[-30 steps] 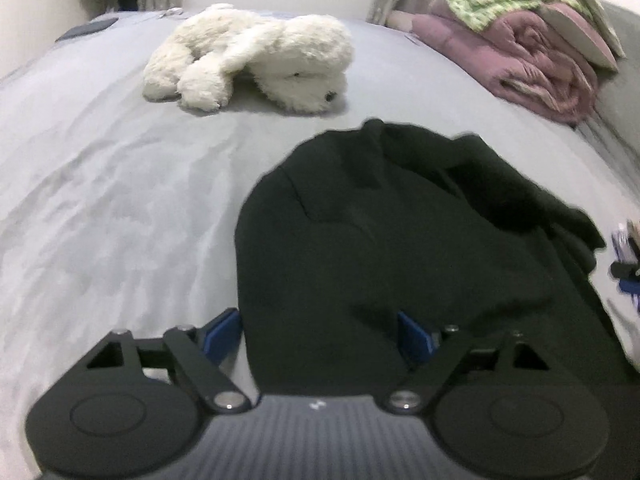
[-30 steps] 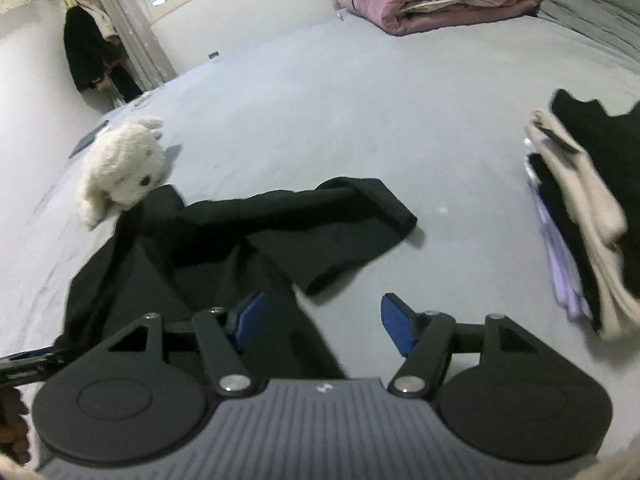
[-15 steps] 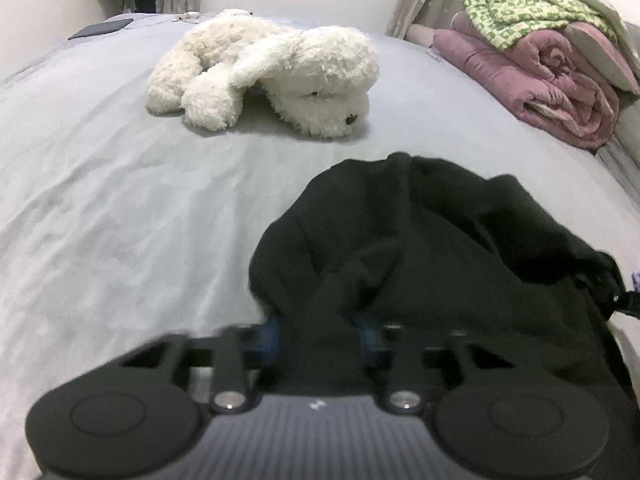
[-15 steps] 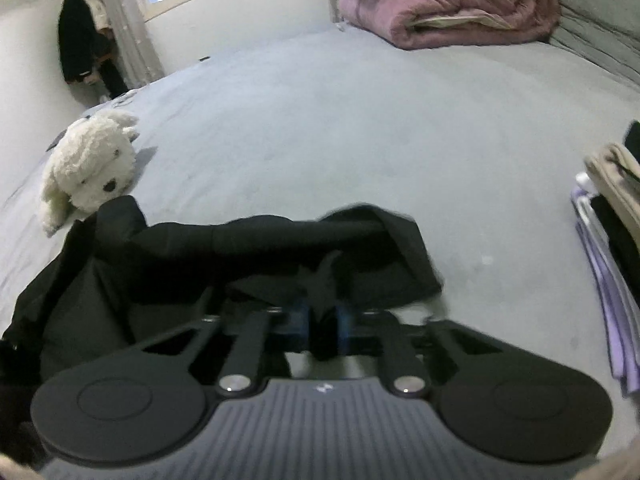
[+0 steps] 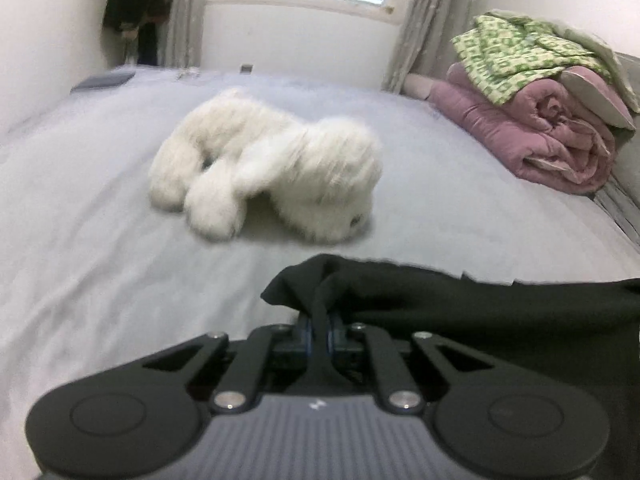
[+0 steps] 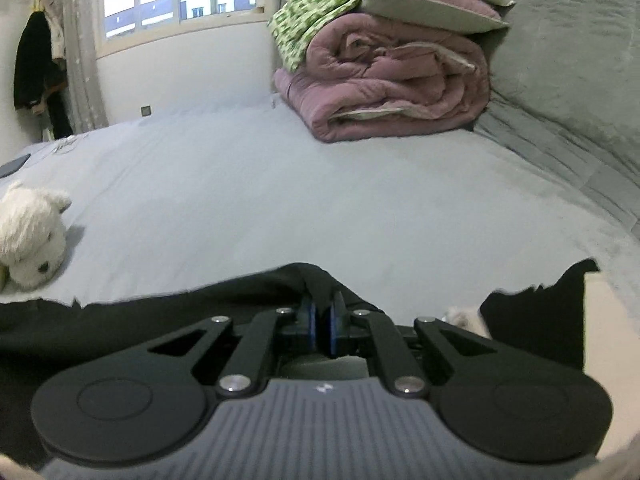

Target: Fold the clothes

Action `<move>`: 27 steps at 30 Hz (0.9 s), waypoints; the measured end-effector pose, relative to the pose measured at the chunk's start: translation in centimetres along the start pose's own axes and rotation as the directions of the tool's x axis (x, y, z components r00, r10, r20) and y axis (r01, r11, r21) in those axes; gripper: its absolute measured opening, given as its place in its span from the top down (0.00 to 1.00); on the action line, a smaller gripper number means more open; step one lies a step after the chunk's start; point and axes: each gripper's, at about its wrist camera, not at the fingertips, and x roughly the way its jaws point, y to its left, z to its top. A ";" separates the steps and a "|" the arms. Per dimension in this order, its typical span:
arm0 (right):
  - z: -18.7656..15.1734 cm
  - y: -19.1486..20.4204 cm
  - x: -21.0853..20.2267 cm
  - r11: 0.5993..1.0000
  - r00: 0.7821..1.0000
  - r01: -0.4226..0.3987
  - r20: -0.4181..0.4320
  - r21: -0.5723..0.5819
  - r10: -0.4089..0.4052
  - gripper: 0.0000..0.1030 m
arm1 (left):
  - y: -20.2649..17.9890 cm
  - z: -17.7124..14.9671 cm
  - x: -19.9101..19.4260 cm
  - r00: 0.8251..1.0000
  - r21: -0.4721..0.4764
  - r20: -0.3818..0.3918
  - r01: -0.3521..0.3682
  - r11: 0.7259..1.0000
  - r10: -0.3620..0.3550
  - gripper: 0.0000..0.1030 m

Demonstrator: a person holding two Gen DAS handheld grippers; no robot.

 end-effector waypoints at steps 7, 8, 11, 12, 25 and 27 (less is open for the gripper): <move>0.3 -0.1 -1.0 0.999 0.999 -0.045 -0.022 0.007 0.045 0.86 | -2.2 0.9 0.1 0.998 0.071 -0.020 -0.060 0.996 0.062 0.78; 0.3 0.0 -1.5 0.999 0.998 -0.048 -0.026 0.004 0.048 0.85 | -2.3 0.7 -0.3 0.997 0.071 -0.024 -0.066 0.995 0.067 0.66; 0.2 0.3 -3.0 0.999 0.998 -0.054 -0.037 -0.011 0.053 0.77 | -2.4 0.1 -1.7 0.996 0.067 -0.033 -0.079 0.995 0.081 0.44; 0.1 0.4 -3.6 0.998 0.998 -0.056 -0.036 -0.015 0.056 0.60 | -2.5 -0.2 -2.3 0.996 0.062 -0.035 -0.081 0.995 0.083 0.40; -4.6 -0.2 -13.0 0.982 0.978 -0.189 -0.089 0.011 0.189 0.44 | -3.5 -7.4 -12.3 0.992 0.029 -0.123 -0.009 1.000 0.012 0.23; -5.7 -0.4 -13.8 0.981 0.975 -0.194 -0.104 0.012 0.194 0.43 | -3.7 -9.2 -13.6 0.991 0.047 -0.131 -0.001 0.999 0.007 0.22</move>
